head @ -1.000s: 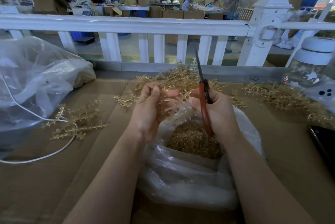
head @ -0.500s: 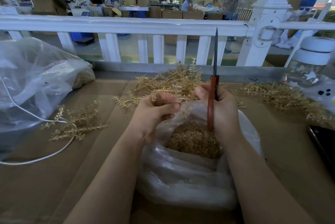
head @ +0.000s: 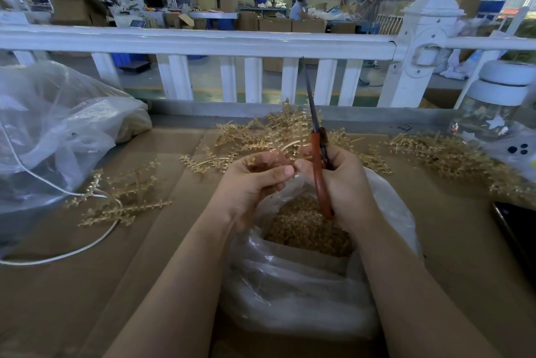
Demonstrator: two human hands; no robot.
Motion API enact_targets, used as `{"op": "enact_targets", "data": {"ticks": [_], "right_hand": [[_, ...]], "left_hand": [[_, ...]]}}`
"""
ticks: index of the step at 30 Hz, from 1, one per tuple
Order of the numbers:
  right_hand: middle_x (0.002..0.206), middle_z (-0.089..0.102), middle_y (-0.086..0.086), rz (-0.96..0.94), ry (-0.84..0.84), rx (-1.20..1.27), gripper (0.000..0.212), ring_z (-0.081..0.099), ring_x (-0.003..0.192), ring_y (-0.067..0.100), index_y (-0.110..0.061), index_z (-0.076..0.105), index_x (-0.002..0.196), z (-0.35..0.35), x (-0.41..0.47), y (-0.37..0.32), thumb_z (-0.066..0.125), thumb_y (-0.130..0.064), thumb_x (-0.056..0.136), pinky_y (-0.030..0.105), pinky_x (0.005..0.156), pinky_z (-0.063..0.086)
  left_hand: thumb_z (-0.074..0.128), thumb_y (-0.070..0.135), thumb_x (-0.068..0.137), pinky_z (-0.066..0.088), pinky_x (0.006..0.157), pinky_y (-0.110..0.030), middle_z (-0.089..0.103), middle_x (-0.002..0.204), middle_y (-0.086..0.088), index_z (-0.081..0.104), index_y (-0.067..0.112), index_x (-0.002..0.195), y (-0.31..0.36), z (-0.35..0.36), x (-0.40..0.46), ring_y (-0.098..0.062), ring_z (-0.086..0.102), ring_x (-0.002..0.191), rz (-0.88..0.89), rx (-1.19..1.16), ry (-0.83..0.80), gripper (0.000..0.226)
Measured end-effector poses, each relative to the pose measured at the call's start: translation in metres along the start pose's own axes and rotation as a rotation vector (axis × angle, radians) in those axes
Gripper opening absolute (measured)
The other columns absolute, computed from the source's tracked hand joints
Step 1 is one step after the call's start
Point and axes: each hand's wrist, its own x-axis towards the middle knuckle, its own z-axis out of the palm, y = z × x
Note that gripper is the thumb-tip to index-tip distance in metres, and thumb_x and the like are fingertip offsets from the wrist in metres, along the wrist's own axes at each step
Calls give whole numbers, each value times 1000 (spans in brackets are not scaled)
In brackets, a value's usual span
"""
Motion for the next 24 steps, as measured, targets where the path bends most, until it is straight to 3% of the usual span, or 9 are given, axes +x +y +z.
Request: {"op": "enact_targets", "data": {"ticks": [7,12,17,21,24], "right_hand": [[74,74,-6,-17,35,-52,12,69,64,7,-22,73,91,1,0,-1,81,-17,84,18,59,54],[83,75,1,-14,141,-109,14,71,76,15,-24,73,94,-1,5,2,83,-21,83,31,73,56],[83,74,-12,-50,163,-208,37,70,84,11,-30,71,92,0,4,4,84,-54,68,39,82,57],[89,65,-34,-151,101,-356,52,62,84,-10,-44,61,93,1,-2,5,67,-82,59,21,70,46],[83,64,-25,-206,22,-536,54,60,79,-7,-47,52,93,2,-4,6,56,-91,61,15,60,44]], "left_hand": [[82,-1,60,57,61,-24,73,78,-12,73,6,79,3,2,-3,-19,72,71,-50,-13,33,22],[82,6,62,56,60,-23,72,74,-7,73,11,82,5,1,-3,-17,72,70,-42,-9,43,22],[82,13,62,56,60,-22,74,75,-2,74,19,78,7,1,-2,-13,72,68,-13,-117,123,19],[80,10,62,56,61,-20,75,78,-5,71,13,84,7,-1,2,-14,73,71,31,-214,213,24],[78,4,62,58,63,-20,74,78,-7,71,9,85,8,-2,3,-16,74,72,69,-277,238,24]]}}
